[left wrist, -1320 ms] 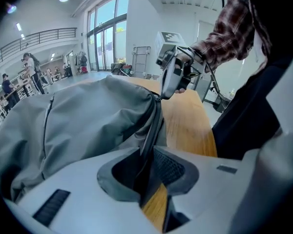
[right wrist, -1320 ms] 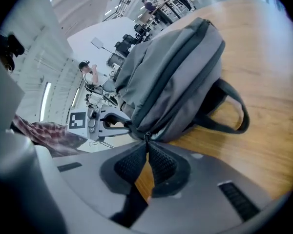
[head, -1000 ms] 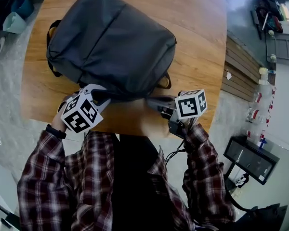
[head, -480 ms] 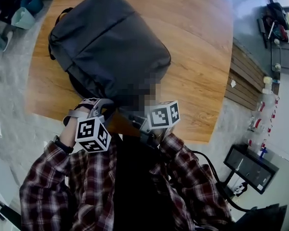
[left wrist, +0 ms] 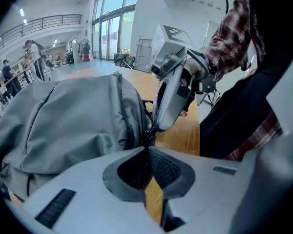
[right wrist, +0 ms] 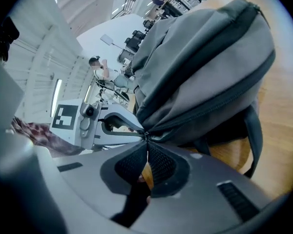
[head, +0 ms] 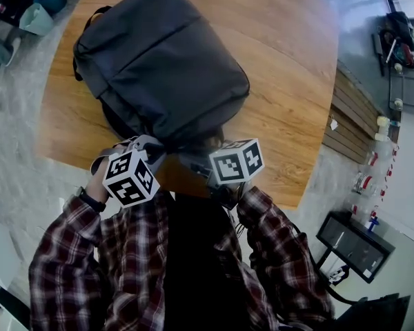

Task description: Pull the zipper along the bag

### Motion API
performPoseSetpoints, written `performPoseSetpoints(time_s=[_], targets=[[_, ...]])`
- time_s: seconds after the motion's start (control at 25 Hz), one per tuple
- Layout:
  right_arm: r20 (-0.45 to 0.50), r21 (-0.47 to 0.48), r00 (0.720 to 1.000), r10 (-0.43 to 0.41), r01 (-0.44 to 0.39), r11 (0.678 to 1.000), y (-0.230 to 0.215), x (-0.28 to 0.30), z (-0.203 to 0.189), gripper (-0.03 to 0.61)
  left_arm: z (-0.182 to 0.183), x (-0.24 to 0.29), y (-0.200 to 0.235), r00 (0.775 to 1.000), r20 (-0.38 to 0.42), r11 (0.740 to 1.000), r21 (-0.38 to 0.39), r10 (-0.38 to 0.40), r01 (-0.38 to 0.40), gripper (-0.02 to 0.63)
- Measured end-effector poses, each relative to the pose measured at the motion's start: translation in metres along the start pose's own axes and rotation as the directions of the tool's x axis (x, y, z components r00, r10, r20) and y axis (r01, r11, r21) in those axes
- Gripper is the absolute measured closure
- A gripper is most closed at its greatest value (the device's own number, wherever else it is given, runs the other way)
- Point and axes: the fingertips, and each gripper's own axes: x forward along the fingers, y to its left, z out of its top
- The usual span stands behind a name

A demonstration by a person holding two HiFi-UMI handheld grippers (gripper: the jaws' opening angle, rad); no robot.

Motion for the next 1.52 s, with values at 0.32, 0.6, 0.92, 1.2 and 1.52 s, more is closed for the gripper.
performPoseSetpoints(time_s=[0.32,0.6,0.92,1.2,1.52], targets=[[-0.079,-0.018,0.997,0.01,-0.011,1.0,-0.012,-0.019,0.005,0.563,0.008,0.003,-0.002,0.997,0.03,0.995,-0.068,-0.066,0.068,0.588],[0.071,0.312,0.982,0.175,-0.188,0.931,-0.004,-0.025,0.014,0.561,0.012,0.002,-0.002,0.998,0.058,1.0,0.019,-0.024,0.023,0.589],[0.042,-0.615,0.906,-0.421,0.355,0.704,0.007,-0.033,0.013,0.457,0.019,0.003,0.0,0.996,0.066,0.999,-0.009,-0.053,0.053,0.589],[0.066,-0.45,0.902,-0.426,0.408,0.794,0.005,-0.004,0.001,0.457,0.025,0.008,-0.001,0.996,0.068,0.998,-0.006,-0.063,0.063,0.589],[0.303,0.439,0.953,-0.016,-0.125,0.89,-0.015,-0.009,0.01,0.457,0.022,0.009,-0.002,0.995,0.079,0.998,0.044,-0.055,0.052,0.589]])
